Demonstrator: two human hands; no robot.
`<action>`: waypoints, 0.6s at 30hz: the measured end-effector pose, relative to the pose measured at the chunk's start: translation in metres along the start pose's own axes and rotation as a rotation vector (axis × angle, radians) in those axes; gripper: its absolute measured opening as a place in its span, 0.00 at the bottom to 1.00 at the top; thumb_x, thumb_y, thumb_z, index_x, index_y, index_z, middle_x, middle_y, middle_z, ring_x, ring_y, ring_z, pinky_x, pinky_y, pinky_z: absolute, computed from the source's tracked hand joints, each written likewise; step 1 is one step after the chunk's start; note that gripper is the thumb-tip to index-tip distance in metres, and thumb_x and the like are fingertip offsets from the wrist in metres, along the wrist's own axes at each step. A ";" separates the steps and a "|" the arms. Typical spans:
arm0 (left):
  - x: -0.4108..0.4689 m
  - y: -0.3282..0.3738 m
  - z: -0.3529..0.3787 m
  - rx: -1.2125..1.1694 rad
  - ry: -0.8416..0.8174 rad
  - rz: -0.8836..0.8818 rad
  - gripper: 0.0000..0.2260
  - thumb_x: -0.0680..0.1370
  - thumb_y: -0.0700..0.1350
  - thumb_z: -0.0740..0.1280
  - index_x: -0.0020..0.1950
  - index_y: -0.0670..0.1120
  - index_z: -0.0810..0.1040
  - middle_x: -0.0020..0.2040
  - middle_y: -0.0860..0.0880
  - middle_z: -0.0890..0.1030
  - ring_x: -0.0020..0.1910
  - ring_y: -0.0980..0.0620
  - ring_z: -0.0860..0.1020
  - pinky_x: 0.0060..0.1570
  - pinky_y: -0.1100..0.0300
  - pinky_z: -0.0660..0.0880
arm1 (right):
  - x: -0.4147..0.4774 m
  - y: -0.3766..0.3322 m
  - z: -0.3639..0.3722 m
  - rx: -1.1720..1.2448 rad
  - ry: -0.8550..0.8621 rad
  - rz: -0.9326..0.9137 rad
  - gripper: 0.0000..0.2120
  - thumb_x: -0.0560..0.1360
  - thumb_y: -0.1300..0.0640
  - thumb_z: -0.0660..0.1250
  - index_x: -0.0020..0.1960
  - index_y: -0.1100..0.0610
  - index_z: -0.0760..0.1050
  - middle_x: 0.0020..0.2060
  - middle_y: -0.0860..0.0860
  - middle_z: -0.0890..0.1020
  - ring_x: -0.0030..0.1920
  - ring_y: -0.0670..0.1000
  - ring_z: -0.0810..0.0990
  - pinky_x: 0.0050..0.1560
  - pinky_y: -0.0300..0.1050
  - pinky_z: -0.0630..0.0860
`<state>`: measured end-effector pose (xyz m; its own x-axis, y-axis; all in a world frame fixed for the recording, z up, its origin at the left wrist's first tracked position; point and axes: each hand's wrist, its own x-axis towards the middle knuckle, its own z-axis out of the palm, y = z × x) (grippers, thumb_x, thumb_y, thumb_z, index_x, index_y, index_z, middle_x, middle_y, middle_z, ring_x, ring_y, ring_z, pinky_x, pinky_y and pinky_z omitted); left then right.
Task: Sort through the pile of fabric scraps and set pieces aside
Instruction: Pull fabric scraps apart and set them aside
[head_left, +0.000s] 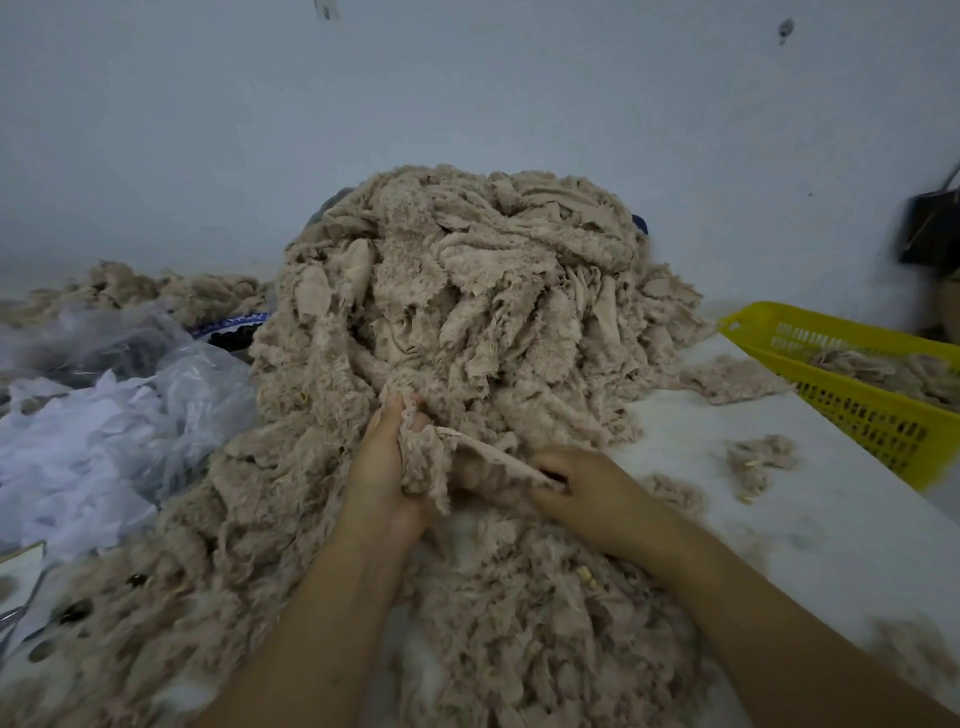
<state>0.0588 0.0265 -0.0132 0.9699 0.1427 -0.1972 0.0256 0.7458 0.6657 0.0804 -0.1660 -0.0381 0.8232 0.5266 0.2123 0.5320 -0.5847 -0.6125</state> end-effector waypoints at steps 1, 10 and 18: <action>-0.001 0.002 0.000 0.013 0.011 0.001 0.19 0.84 0.54 0.60 0.71 0.45 0.74 0.65 0.41 0.80 0.63 0.39 0.79 0.63 0.38 0.75 | 0.000 0.002 -0.003 0.061 0.096 0.038 0.10 0.79 0.57 0.65 0.41 0.46 0.72 0.37 0.48 0.75 0.34 0.41 0.71 0.35 0.41 0.67; -0.001 -0.006 0.002 0.067 -0.003 -0.001 0.19 0.84 0.49 0.62 0.74 0.45 0.72 0.70 0.44 0.74 0.68 0.45 0.75 0.65 0.49 0.75 | 0.003 0.017 -0.020 0.466 0.770 0.411 0.17 0.84 0.56 0.54 0.71 0.53 0.69 0.45 0.53 0.79 0.36 0.51 0.76 0.33 0.42 0.67; 0.006 0.004 -0.008 -0.022 0.132 0.082 0.15 0.85 0.51 0.57 0.59 0.44 0.80 0.55 0.46 0.84 0.53 0.46 0.84 0.45 0.53 0.81 | 0.007 0.034 -0.027 0.676 0.976 0.503 0.17 0.84 0.55 0.53 0.71 0.54 0.69 0.50 0.52 0.75 0.38 0.49 0.69 0.46 0.50 0.67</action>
<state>0.0626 0.0353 -0.0171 0.9283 0.2868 -0.2367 -0.0589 0.7419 0.6679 0.1093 -0.1991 -0.0372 0.8588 -0.4936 0.1372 0.1529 -0.0087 -0.9882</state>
